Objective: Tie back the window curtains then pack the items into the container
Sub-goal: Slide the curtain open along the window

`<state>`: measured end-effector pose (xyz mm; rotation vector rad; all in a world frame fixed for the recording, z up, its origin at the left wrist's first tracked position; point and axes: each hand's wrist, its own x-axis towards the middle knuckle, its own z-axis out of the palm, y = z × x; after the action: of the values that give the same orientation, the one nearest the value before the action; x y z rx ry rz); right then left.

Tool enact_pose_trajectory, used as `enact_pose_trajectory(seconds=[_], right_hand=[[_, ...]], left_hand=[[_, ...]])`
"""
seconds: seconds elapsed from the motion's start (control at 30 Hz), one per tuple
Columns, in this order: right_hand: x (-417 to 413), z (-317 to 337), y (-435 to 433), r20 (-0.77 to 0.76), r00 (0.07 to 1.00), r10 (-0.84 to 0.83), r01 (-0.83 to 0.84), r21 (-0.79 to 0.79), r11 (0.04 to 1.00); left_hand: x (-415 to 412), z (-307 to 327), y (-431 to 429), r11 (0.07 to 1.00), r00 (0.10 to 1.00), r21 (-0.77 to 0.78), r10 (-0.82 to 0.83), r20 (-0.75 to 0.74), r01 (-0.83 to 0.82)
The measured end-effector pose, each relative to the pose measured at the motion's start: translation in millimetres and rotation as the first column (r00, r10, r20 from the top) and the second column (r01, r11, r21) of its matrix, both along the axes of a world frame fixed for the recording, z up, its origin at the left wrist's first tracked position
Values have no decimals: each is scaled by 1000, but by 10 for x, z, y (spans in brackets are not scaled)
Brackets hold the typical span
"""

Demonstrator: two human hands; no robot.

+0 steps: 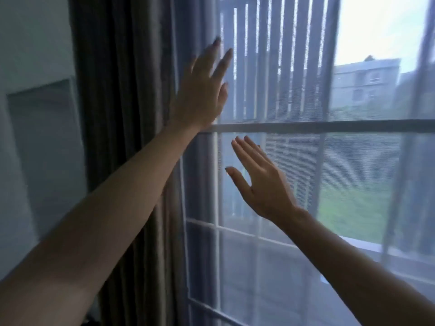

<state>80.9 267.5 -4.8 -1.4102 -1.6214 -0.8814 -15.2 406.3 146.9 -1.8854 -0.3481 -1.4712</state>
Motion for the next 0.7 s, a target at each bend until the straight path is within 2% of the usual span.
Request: enact_pose_trajectory(seconds=[0.1,0.27,0.47,0.6,0.7], right_hand=[[340,-3,-645,20,992,-124,124,30,992],[808,-170,-1643,54,932,-360,359,18,933],[1169,-364,-2685,12,820,-572,573,-18,820],[1360,-410,-3231,13,709,-705,705,-46,708],[1528,-433,-3609,33,624,-781,778,-120,617]], left_hand=[[379,-6,-421,995,994,23,-96,55,95],[988,-86,-1251,965,964,9,-264,29,264],[1679,-212,-2198,909,908,19,-418,39,417],[2052,-279,-2751,884,884,17,-468,21,467],[2336,-323,-3176,831,831,-40,-556,-15,555]])
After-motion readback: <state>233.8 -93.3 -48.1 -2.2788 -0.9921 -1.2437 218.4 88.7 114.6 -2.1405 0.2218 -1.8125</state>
